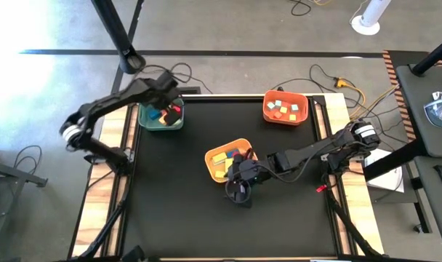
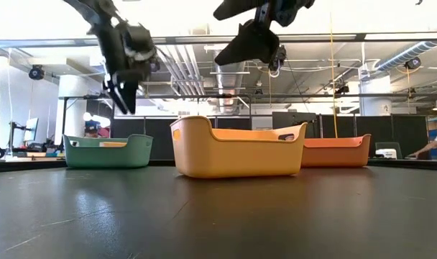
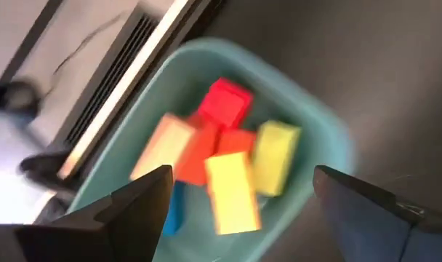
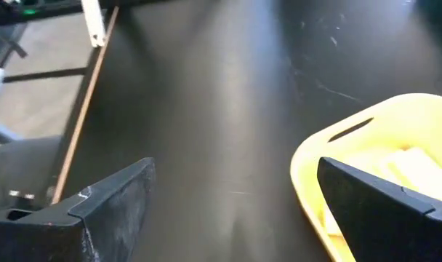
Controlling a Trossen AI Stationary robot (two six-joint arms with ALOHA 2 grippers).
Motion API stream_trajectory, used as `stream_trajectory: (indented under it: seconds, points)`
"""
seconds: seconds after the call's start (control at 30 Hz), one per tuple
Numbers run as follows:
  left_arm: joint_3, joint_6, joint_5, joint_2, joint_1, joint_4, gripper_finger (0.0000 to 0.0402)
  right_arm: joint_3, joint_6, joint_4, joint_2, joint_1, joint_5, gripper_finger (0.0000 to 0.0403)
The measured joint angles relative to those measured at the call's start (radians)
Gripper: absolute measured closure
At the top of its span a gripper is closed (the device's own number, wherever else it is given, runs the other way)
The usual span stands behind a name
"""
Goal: Sort blocks by size
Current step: Adjust the yellow bin
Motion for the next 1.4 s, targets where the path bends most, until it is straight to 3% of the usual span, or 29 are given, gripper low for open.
stream_trajectory:
  seconds: [0.27, 0.4, 0.57, 0.77, 1.13, 1.4]
  points:
    - [-0.16, -0.059, 0.281, -0.303, -0.091, 0.203, 0.0083, -0.059, -0.102, 0.018, 0.01, -0.051, 0.033, 0.003]
    - [-0.276, -0.109, 0.301, -0.436, -0.185, 0.327, 0.0083, -0.116, -0.252, 0.016, 0.039, -0.074, 0.025, 0.003]
    - [-0.386, -0.168, 0.302, -0.546, -0.305, 0.455, 0.0083, -0.123, -0.29, 0.046, 0.14, -0.083, 0.029, 0.003]
    - [-0.415, -0.205, 0.296, -0.606, -0.378, 0.488, 0.0083, -0.028, -0.268, 0.076, 0.256, -0.088, 0.131, 0.003]
    - [-0.409, -0.216, 0.294, -0.644, -0.401, 0.491, 0.0083, 0.158, -0.34, 0.092, 0.401, -0.122, 0.138, 0.003]
    - [-0.411, -0.223, 0.293, -0.645, -0.41, 0.489, 0.0083, 0.247, -0.287, 0.094, 0.465, -0.198, 0.239, 0.003]
